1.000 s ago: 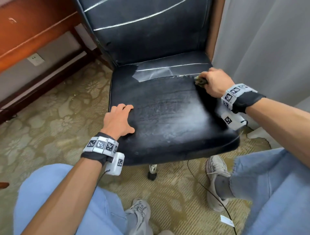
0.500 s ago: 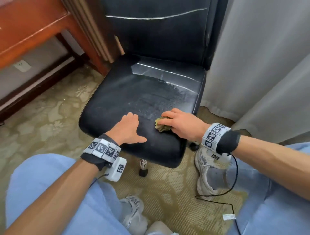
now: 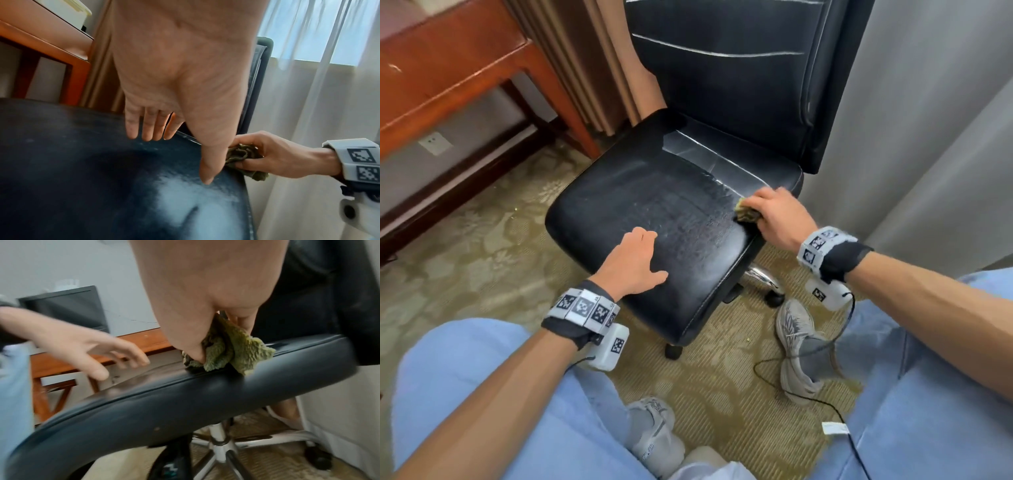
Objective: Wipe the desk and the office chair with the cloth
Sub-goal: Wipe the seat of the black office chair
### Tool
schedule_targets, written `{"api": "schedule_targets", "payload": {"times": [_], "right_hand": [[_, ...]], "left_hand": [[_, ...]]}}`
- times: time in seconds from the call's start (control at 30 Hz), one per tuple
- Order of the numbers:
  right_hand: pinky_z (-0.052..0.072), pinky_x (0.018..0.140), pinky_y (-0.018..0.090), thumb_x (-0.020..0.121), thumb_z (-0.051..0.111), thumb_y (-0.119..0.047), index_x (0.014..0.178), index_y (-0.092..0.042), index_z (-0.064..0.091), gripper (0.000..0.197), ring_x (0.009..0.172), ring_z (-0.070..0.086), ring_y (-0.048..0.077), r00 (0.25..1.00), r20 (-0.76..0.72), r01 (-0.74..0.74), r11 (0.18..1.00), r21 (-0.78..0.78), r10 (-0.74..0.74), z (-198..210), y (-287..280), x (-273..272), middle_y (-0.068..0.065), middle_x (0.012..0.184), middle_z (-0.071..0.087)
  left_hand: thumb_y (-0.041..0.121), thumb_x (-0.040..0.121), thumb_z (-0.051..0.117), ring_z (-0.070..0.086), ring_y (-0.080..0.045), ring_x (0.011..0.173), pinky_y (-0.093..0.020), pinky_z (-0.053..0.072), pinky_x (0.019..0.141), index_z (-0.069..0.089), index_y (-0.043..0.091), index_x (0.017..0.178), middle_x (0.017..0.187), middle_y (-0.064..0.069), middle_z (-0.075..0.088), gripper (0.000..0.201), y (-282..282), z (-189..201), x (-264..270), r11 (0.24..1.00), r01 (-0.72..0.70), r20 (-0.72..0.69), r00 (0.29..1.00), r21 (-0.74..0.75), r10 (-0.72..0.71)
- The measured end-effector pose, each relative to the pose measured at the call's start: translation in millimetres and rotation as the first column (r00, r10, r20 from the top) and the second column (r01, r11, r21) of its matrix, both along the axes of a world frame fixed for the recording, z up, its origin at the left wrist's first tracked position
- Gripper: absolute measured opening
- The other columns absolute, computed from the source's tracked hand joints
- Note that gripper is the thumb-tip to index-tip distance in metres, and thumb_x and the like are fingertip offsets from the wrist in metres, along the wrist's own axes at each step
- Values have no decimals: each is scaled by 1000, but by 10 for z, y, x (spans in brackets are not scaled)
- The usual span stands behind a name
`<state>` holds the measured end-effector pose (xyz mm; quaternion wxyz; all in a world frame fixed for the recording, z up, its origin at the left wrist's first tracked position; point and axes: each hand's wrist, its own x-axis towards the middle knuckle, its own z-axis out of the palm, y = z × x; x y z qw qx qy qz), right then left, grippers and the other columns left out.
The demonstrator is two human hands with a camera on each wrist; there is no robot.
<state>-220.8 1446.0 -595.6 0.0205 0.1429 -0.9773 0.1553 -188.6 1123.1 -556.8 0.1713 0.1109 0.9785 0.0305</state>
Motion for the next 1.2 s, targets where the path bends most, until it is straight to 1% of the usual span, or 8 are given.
{"api": "schedule_targets", "payload": {"times": [0.17, 0.3, 0.47, 0.57, 0.73, 0.83, 1.03, 1.2], "right_hand": [[55, 76, 46, 89, 55, -4, 140, -30, 54, 57, 104, 47, 27, 971, 13, -240, 970, 48, 240, -92, -549, 461, 0, 134, 53], [55, 71, 44, 91, 56, -5, 143, -33, 50, 60, 110, 46, 24, 966, 31, -260, 963, 70, 258, -44, -584, 429, -4, 137, 51], [54, 85, 48, 83, 51, 4, 129, -41, 59, 65, 110, 50, 27, 998, -30, 48, 998, -26, -49, 20, -16, 67, -5, 127, 58], [51, 95, 48, 85, 54, 4, 134, -28, 62, 59, 117, 50, 35, 950, -21, 308, 949, -62, -310, 32, 478, -181, 6, 133, 58], [52, 91, 51, 85, 52, 4, 136, -19, 60, 57, 109, 50, 39, 932, -40, 355, 929, -101, -361, -107, 345, -142, 10, 134, 57], [51, 89, 49, 84, 54, 3, 134, -23, 60, 57, 106, 49, 34, 962, -44, 265, 960, -95, -270, -99, 50, 10, 6, 131, 58], [57, 78, 50, 85, 53, -2, 135, -29, 55, 57, 112, 48, 26, 988, 5, -155, 988, 11, 155, -180, -557, 337, -3, 132, 54], [56, 78, 44, 87, 54, -5, 135, -36, 55, 57, 114, 50, 22, 993, 2, -119, 992, 28, 119, -35, -359, 117, -9, 129, 55]], "left_hand": [[62, 77, 78, 37, -25, 136, -44, 45, 107, 30, 10, 154, 147, -6, 34, 105, 226, -59, 39, 997, 71, 43, 996, 33, -72], [59, 74, 77, 33, -23, 132, -43, 46, 103, 27, 13, 152, 145, -2, 29, 104, 144, -105, 2, 998, 62, 92, 994, -20, -59], [56, 72, 79, 34, -21, 132, -41, 44, 104, 27, 16, 154, 148, 1, 30, 105, -14, -112, -32, 997, 71, 75, 995, -2, -71], [57, 72, 81, 35, -21, 133, -42, 42, 105, 28, 18, 154, 149, 1, 30, 105, -96, -121, -48, 997, 79, 71, 994, 9, -80], [59, 72, 82, 36, -20, 132, -41, 42, 104, 28, 17, 154, 148, 2, 31, 107, -105, -115, -56, 995, 99, 63, 993, 7, -100], [58, 72, 82, 36, -21, 130, -40, 44, 101, 29, 15, 152, 144, 1, 32, 106, -58, -112, -49, 993, 117, 57, 992, -15, -116], [55, 70, 84, 37, -21, 127, -41, 46, 99, 32, 15, 149, 140, 1, 33, 102, -33, -79, -46, 994, 106, 71, 992, -21, -104], [57, 71, 84, 37, -21, 129, -41, 46, 101, 32, 15, 151, 142, 2, 34, 105, -53, -69, -44, 995, 98, 71, 993, -2, -98]]}}
